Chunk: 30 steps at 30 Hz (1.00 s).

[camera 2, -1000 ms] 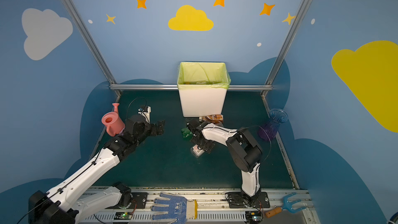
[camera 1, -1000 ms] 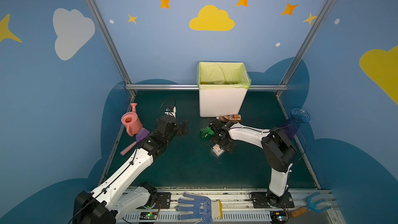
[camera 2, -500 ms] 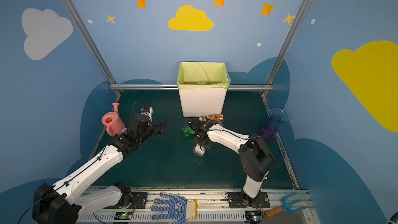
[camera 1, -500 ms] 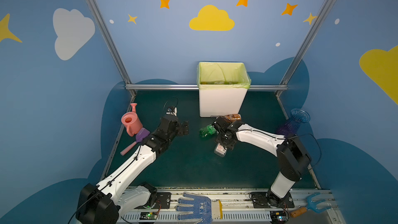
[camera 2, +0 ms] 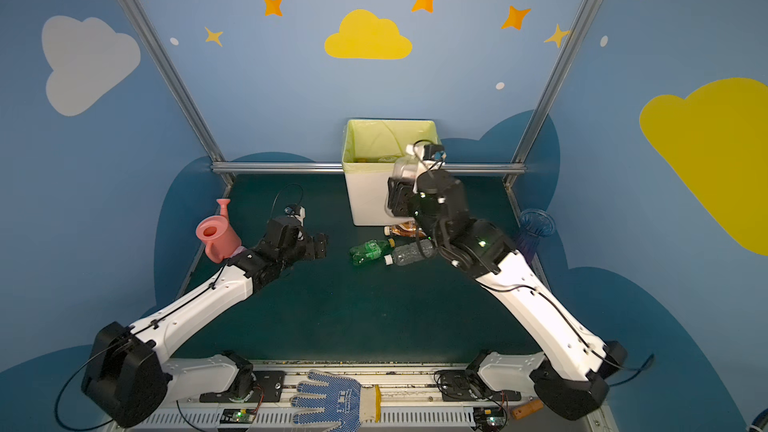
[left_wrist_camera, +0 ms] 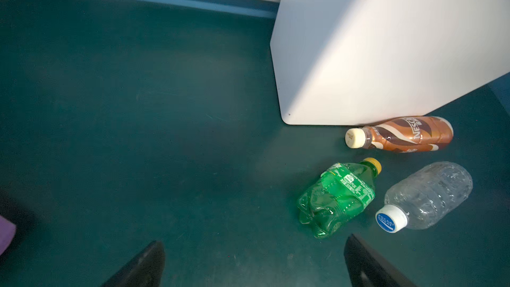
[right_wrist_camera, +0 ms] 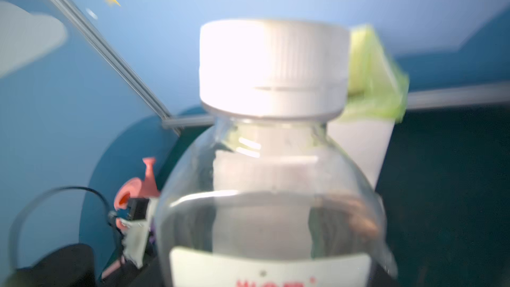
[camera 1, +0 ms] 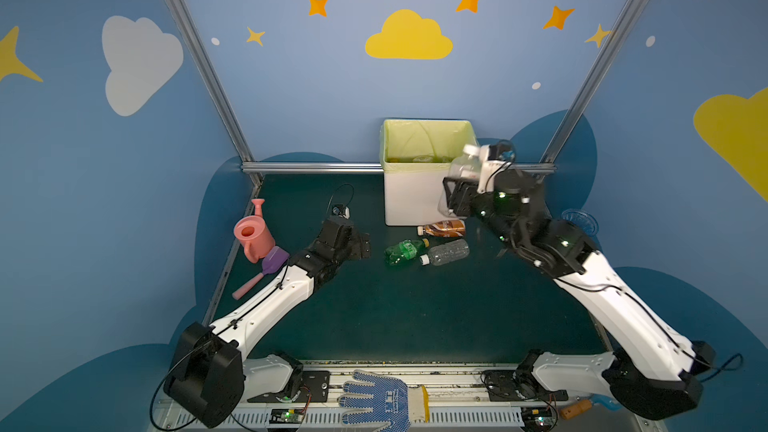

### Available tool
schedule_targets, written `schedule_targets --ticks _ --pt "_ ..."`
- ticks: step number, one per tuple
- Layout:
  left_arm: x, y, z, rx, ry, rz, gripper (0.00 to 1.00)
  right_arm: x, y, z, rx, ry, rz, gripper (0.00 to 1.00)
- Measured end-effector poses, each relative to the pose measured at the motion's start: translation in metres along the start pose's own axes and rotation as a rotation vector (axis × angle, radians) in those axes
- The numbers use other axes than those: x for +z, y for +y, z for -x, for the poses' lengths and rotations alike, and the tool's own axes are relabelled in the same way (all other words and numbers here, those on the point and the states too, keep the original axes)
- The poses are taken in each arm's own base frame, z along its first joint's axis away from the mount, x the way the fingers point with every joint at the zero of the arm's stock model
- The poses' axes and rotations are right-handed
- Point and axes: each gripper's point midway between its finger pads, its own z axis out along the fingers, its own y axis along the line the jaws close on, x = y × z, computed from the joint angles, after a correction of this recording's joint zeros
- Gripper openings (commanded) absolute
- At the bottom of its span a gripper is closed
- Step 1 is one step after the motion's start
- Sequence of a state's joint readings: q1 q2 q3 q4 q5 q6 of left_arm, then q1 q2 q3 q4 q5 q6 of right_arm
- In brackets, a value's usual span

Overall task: Throw the plastic bottles in the bin
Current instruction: 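Lift the white-capped bottle over the bin and open the right gripper, then withdraw the right gripper while the left gripper reaches to the clear water bottle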

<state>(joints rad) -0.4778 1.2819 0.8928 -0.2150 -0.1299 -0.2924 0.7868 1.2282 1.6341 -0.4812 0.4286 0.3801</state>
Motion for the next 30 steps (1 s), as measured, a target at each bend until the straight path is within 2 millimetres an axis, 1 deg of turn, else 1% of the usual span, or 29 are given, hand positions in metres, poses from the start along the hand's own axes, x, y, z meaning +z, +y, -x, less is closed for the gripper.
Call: schedule_targets --ticks 1,3,4,6,7,8,9,10,11,12,14,15,16,17,18,19,21,22,23,25,28,30 --pt "0.003 -0.004 0.0 0.006 0.012 -0.012 1.0 -0.012 -0.001 0.031 -0.025 -0.089 0.015 0.59" --pt "0.009 -0.011 0.002 0.018 0.032 -0.036 1.0 -0.029 -0.007 0.075 -0.05 -0.213 0.018 0.59" --pt "0.012 -0.015 0.003 0.021 0.042 -0.048 1.0 -0.034 -0.011 0.093 -0.058 -0.262 0.017 0.59" --pt "0.017 -0.021 0.003 0.027 0.058 -0.069 1.0 -0.037 -0.02 0.119 -0.061 -0.326 0.009 0.61" --pt "0.019 -0.024 0.003 0.029 0.067 -0.079 1.0 -0.032 -0.022 0.127 -0.063 -0.341 0.011 0.61" --pt "0.021 -0.026 0.002 0.032 0.076 -0.085 1.0 -0.023 -0.022 0.131 -0.066 -0.341 0.018 0.62" --pt "0.023 -0.029 0.0 0.035 0.086 -0.095 1.0 -0.007 -0.019 0.133 -0.068 -0.329 0.036 0.62" --pt "0.025 -0.031 -0.002 0.038 0.095 -0.1 1.0 0.013 -0.016 0.132 -0.069 -0.305 0.056 0.65" --pt "0.026 -0.033 -0.004 0.041 0.103 -0.102 1.0 0.038 -0.014 0.127 -0.068 -0.271 0.076 0.68" --pt "0.027 -0.034 -0.007 0.045 0.111 -0.103 1.0 0.068 -0.011 0.118 -0.067 -0.219 0.098 0.69" --pt "0.028 -0.038 -0.01 0.057 0.125 -0.107 1.0 0.126 -0.01 0.094 -0.062 -0.107 0.128 0.74" --pt "0.028 -0.04 -0.011 0.064 0.13 -0.109 1.0 0.158 -0.015 0.074 -0.058 -0.041 0.123 0.81" --pt "0.028 -0.043 -0.011 0.073 0.133 -0.111 1.0 0.19 -0.023 0.049 -0.053 0.037 0.11 0.86" --pt "0.027 -0.045 -0.012 0.083 0.135 -0.113 1.0 0.209 -0.031 0.029 -0.044 0.093 0.09 0.88" --pt "0.026 -0.048 -0.013 0.098 0.135 -0.114 1.0 0.228 -0.045 -0.001 -0.043 0.176 0.057 0.9" --pt "0.025 -0.05 -0.015 0.114 0.137 -0.113 1.0 0.238 -0.056 -0.024 -0.039 0.242 0.026 0.91" --pt "0.024 -0.055 -0.018 0.145 0.14 -0.112 1.0 0.239 -0.072 -0.049 -0.032 0.323 -0.023 0.92" --pt "0.023 -0.056 -0.02 0.161 0.143 -0.111 1.0 0.235 -0.076 -0.049 -0.031 0.329 -0.036 0.93" --pt "0.022 -0.059 -0.022 0.18 0.146 -0.111 1.0 0.228 -0.077 -0.043 -0.03 0.317 -0.043 0.93" --pt "0.021 -0.065 -0.024 0.211 0.147 -0.113 1.0 0.202 -0.077 -0.021 -0.03 0.273 -0.052 0.93" --pt "0.023 -0.075 -0.026 0.259 0.148 -0.12 1.0 0.146 -0.067 0.038 -0.028 0.126 -0.034 0.94" --pt "0.026 -0.083 -0.028 0.293 0.153 -0.128 1.0 0.103 -0.059 0.077 -0.027 0.008 -0.012 0.94"
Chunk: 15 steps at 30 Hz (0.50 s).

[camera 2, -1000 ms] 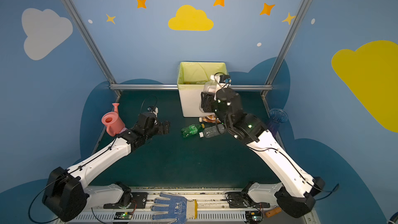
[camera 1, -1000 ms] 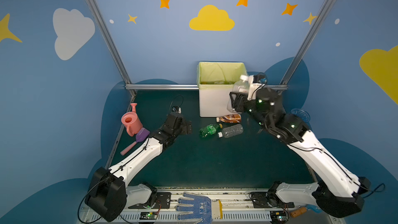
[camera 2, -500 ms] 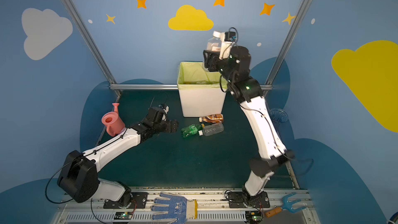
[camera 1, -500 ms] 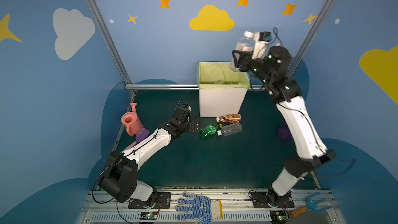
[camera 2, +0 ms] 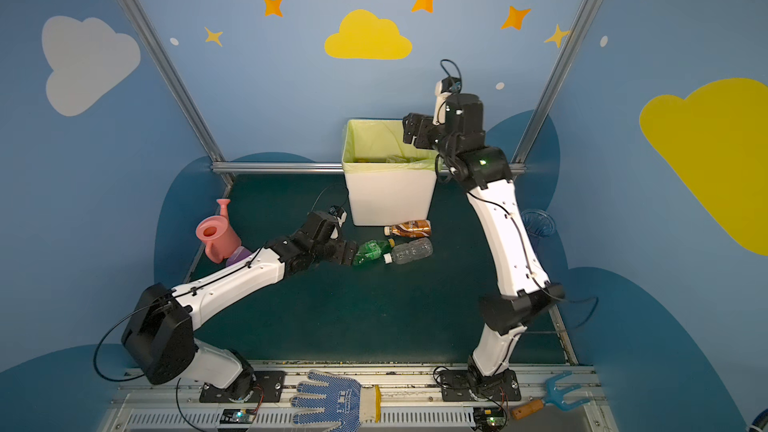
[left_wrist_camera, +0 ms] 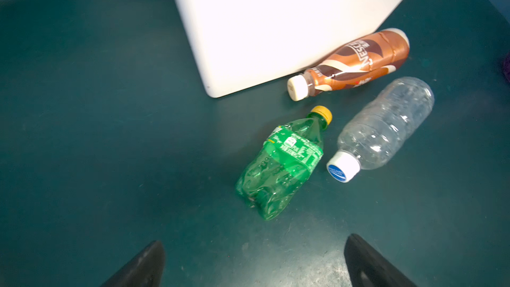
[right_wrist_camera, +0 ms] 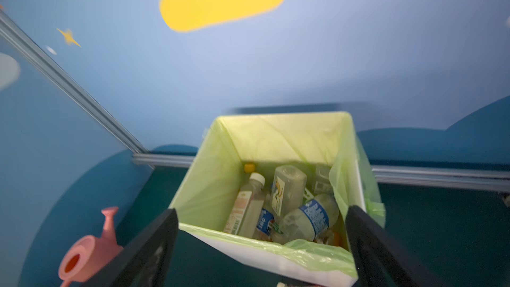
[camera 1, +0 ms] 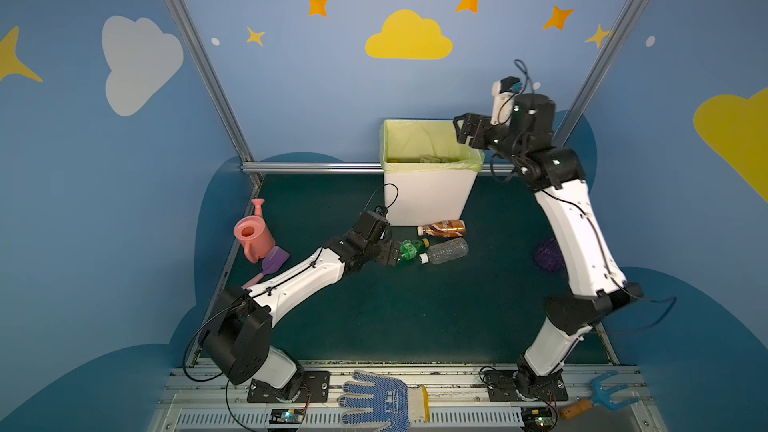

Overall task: Throw the plastic bottles in the bin
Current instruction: 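Withdraw the right gripper while the left gripper reaches to the clear water bottle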

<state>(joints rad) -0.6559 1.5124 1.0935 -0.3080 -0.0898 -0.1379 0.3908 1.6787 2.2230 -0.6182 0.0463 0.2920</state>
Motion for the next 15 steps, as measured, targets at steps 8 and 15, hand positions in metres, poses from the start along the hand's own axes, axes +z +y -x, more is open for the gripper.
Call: schedule_targets --ticks 8,15 --pt "0.011 -0.045 0.005 0.175 0.04 -0.056 1.0 -0.052 -0.05 -0.021 0.075 -0.043 -0.096 0.94" --pt "0.03 -0.097 0.003 0.338 0.108 -0.135 0.99 -0.06 -0.175 -0.208 0.32 0.286 -0.383 0.94"
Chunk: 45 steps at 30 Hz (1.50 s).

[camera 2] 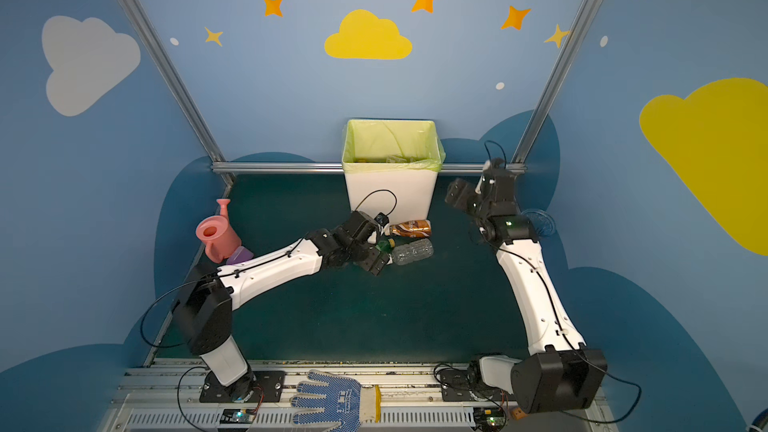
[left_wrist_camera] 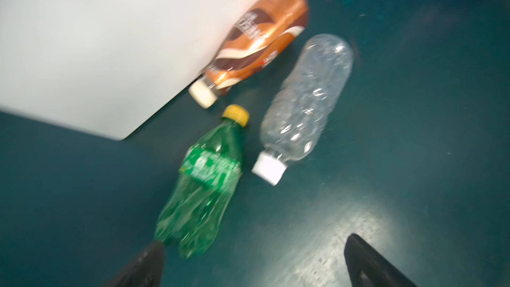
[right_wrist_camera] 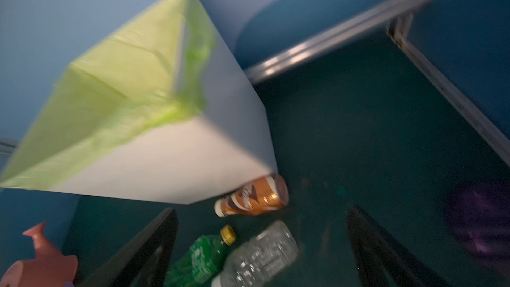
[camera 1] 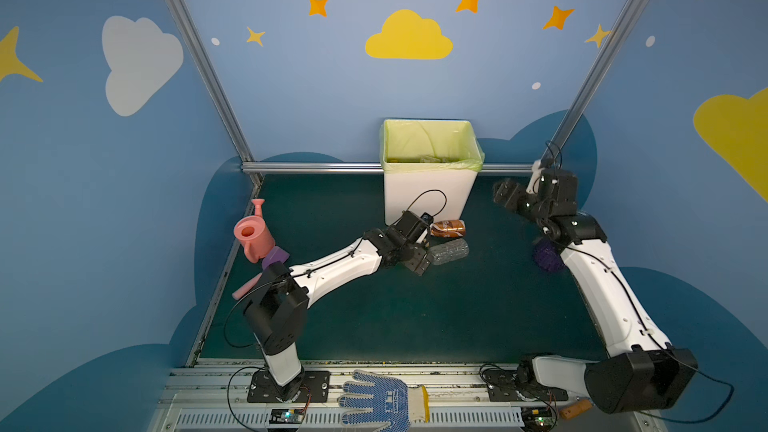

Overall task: Throw the plastic bottles in the bin
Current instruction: 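Withdraw the right gripper while the left gripper reaches to the clear water bottle, then grasp the clear water bottle with the left gripper and lift it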

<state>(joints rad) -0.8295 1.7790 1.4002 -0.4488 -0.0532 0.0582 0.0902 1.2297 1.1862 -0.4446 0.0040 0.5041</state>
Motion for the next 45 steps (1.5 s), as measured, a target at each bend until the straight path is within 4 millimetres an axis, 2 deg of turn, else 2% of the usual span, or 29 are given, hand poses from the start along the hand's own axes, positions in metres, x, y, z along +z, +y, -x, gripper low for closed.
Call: schedule_targets --ticks 3,5,9,15,20,24,31,33,39,42,45 --pt "0.013 -0.017 0.006 0.067 0.034 -0.022 0.98 -0.002 -0.05 -0.042 0.107 0.058 -0.074 0.94" --pt "0.024 -0.029 0.011 0.108 0.055 -0.034 0.98 -0.008 -0.069 -0.062 0.162 0.074 -0.095 0.94" --pt "0.048 -0.048 0.02 0.181 0.091 -0.026 0.97 -0.015 -0.095 -0.094 0.246 0.093 -0.11 0.94" --pt "0.086 -0.06 0.031 0.259 0.136 0.035 0.95 -0.02 -0.121 -0.131 0.329 0.13 -0.132 0.94" --pt "0.107 -0.06 0.043 0.307 0.145 0.088 0.92 -0.022 -0.127 -0.137 0.357 0.132 -0.125 0.94" --pt "0.118 -0.059 0.051 0.351 0.153 0.126 0.82 -0.023 -0.129 -0.136 0.371 0.132 -0.117 0.94" --pt "0.136 -0.054 0.028 0.421 0.245 0.161 0.77 -0.024 -0.13 -0.134 0.388 0.132 -0.104 0.94" --pt "0.136 -0.054 0.026 0.431 0.255 0.159 0.72 -0.024 -0.13 -0.134 0.391 0.133 -0.101 0.94" --pt "0.123 -0.058 0.042 0.426 0.224 0.142 0.44 -0.024 -0.13 -0.137 0.397 0.139 -0.092 0.94" --pt "0.114 -0.064 0.051 0.408 0.196 0.114 0.41 -0.025 -0.13 -0.139 0.4 0.139 -0.09 0.94" --pt "0.092 -0.071 0.061 0.387 0.163 0.067 0.41 -0.025 -0.131 -0.139 0.408 0.139 -0.09 0.94"
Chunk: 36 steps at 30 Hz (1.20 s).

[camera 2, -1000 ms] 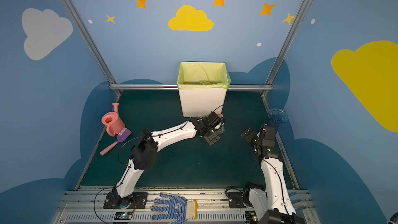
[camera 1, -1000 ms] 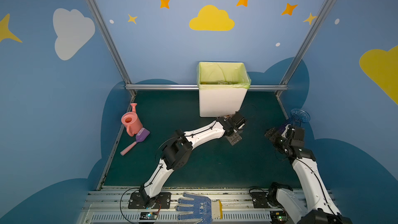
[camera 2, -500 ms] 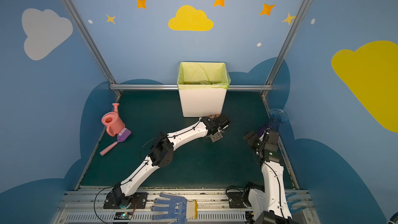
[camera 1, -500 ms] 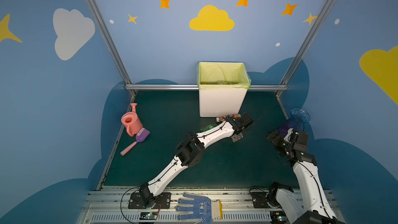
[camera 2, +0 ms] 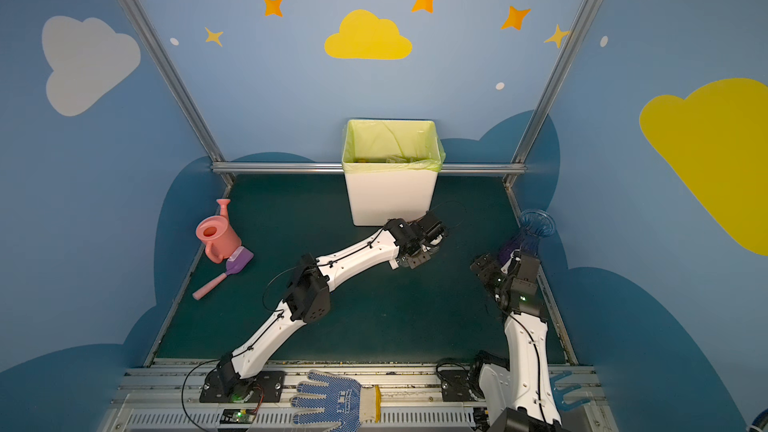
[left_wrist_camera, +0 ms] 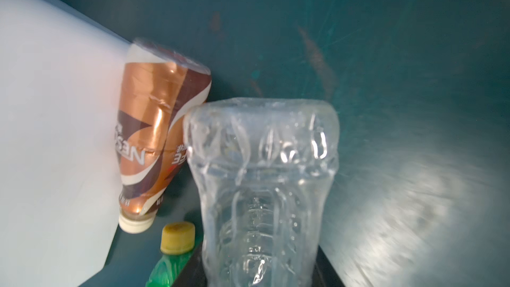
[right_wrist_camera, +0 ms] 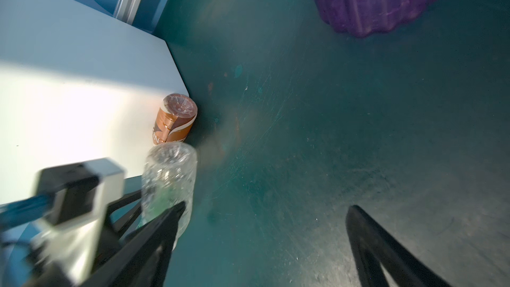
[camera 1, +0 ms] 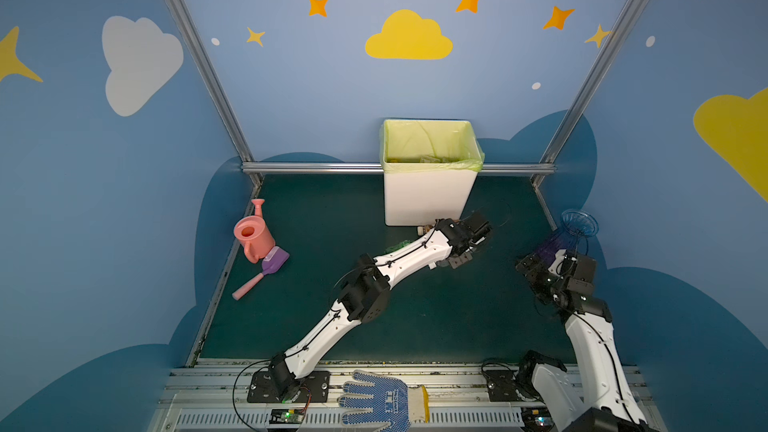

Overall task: Throw the plastic bottles in the bin
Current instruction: 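Grasp the clear water bottle with the left gripper and lift it, then open the left gripper over the bin to drop the water bottle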

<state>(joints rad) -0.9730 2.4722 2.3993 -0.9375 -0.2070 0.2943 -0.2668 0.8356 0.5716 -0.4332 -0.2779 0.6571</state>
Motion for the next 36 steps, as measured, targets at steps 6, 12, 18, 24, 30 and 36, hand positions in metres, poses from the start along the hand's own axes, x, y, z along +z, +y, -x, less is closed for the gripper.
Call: schedule_targets --ticks 6,12,18,24,30,36 --pt "-0.149 0.036 0.055 -0.07 -0.333 -0.006 0.39 0.004 0.005 0.0 0.027 0.013 0.029 0.94" --pt "-0.402 0.138 0.085 -0.198 -0.947 0.169 0.42 0.014 0.01 -0.002 0.063 0.062 0.054 0.94" --pt "-0.565 0.232 0.033 -0.332 -1.353 0.418 0.47 0.014 0.02 0.002 0.074 0.057 0.099 0.94" --pt "-0.509 0.291 0.073 -0.461 -1.381 0.361 0.53 0.007 0.025 0.005 0.064 0.034 0.118 0.94" --pt "-0.257 0.319 0.105 -0.643 -1.005 0.224 0.96 -0.004 0.027 0.005 0.042 0.004 0.126 0.95" --pt "-0.193 0.303 0.085 -0.705 -0.822 0.159 1.0 -0.006 0.028 0.005 0.039 0.002 0.13 0.95"
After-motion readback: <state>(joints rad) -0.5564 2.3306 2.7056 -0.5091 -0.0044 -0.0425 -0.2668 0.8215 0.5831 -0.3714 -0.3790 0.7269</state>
